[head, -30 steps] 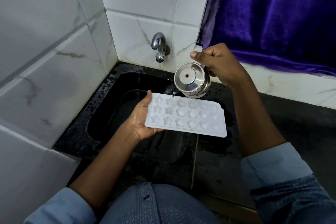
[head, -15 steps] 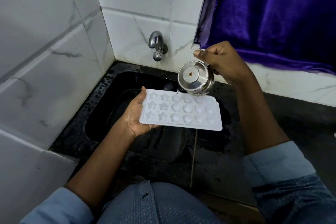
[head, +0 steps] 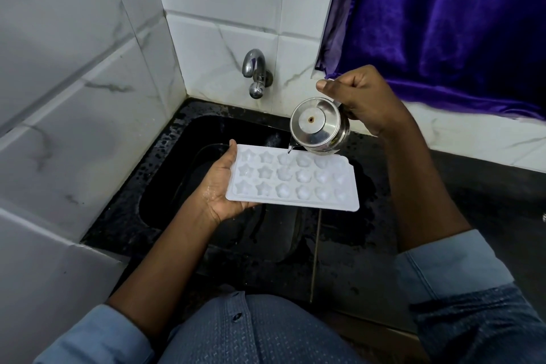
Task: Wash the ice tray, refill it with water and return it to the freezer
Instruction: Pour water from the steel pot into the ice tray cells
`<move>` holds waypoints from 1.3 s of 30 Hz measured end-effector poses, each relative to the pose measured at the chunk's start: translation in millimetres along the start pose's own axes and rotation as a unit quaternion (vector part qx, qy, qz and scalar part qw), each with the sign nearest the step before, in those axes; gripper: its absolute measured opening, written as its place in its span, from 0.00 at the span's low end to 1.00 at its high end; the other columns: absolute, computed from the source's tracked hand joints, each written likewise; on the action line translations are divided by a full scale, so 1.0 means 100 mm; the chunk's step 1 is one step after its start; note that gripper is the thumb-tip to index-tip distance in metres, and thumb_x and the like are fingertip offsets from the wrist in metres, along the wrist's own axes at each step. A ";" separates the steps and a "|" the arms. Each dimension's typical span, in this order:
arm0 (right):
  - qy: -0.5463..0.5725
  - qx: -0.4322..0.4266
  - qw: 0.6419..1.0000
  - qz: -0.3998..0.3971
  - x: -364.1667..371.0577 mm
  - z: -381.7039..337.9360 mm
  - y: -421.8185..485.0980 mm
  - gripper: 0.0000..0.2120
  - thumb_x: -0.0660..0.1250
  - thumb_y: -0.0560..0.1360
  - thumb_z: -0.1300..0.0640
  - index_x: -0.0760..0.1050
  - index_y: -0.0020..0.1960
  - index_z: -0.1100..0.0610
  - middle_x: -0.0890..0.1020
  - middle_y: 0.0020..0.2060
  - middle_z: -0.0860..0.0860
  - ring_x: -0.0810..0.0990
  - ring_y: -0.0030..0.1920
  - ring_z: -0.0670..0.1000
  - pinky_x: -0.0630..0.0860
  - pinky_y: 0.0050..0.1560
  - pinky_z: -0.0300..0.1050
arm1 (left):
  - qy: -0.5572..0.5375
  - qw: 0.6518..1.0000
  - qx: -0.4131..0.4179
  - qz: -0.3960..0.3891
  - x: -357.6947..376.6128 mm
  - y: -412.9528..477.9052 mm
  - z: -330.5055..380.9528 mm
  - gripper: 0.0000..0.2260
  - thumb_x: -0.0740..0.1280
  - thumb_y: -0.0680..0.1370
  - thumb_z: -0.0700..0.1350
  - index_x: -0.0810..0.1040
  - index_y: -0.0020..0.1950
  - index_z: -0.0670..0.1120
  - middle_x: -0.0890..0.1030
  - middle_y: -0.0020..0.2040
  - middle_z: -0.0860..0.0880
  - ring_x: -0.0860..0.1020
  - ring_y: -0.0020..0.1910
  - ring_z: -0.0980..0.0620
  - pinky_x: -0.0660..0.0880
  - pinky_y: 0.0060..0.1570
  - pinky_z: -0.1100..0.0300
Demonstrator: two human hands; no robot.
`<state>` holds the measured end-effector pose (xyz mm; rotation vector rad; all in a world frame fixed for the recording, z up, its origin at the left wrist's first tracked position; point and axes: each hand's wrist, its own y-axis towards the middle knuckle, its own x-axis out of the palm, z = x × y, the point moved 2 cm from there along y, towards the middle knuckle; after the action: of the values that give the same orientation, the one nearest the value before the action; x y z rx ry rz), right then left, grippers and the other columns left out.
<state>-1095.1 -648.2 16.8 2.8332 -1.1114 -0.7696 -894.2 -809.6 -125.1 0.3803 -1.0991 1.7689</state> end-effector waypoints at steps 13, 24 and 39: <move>-0.005 0.017 1.000 0.009 -0.04 0.05 -0.04 0.30 0.73 0.81 0.51 0.62 0.29 0.61 0.61 0.24 0.46 0.57 0.25 0.47 0.61 0.28 0.37 | 0.013 1.000 0.007 0.022 -0.07 0.01 0.00 0.34 0.56 0.83 0.71 0.80 0.71 0.45 0.83 0.68 0.39 0.85 0.62 0.37 0.79 0.63 0.36; -0.025 0.016 0.999 0.042 -0.21 0.14 -0.20 0.32 0.73 0.80 0.49 0.66 0.35 0.74 0.62 0.24 0.49 0.59 0.26 0.49 0.62 0.28 0.38 | 0.001 1.000 0.010 0.024 -0.15 -0.01 0.01 0.33 0.56 0.82 0.70 0.81 0.70 0.46 0.83 0.69 0.40 0.82 0.67 0.36 0.78 0.62 0.36; -0.022 0.012 0.998 0.058 -0.26 0.12 -0.27 0.30 0.73 0.80 0.50 0.64 0.31 0.67 0.62 0.25 0.52 0.59 0.27 0.51 0.64 0.29 0.36 | 0.002 0.999 0.003 0.034 -0.13 -0.01 0.00 0.33 0.57 0.83 0.70 0.80 0.72 0.46 0.82 0.69 0.40 0.81 0.68 0.36 0.74 0.67 0.34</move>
<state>-1099.6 -608.8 12.9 2.7542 -1.2871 -0.8177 -887.6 -816.4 -133.3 0.3469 -1.1153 1.8335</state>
